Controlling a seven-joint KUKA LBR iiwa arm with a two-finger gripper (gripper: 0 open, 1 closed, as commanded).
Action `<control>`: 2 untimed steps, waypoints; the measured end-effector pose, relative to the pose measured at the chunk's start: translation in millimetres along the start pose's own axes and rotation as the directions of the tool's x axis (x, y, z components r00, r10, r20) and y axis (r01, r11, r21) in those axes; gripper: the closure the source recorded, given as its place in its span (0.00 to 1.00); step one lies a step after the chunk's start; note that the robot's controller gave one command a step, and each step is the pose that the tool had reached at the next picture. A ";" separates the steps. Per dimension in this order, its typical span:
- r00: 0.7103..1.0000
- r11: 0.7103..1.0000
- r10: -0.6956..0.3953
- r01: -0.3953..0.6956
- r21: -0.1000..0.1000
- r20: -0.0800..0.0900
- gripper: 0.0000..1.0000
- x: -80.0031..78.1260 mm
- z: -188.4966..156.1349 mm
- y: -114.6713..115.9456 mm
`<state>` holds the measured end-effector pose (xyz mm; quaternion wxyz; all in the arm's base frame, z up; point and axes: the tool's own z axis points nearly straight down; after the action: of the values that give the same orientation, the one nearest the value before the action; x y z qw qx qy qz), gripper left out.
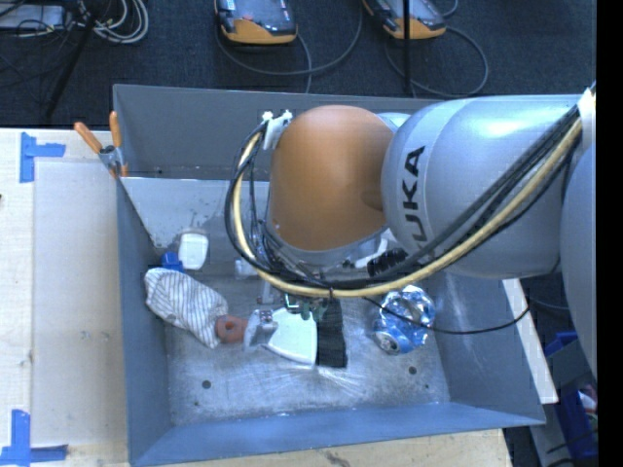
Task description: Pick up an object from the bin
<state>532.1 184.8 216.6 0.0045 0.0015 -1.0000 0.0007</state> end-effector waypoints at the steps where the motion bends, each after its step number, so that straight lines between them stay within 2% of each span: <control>1: 1.000 1.000 0.004 -0.004 -0.001 0.008 0.00 -1.9 -4.3 -1.1; 2: 0.997 0.998 0.071 -0.070 -0.004 0.013 0.00 -14.3 58.9 23.9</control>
Offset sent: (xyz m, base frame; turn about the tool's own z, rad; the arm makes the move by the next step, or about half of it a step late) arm 0.0255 0.0557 -0.1466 0.1552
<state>545.8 208.7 157.6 -0.0020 -0.0337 -0.9994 -0.0009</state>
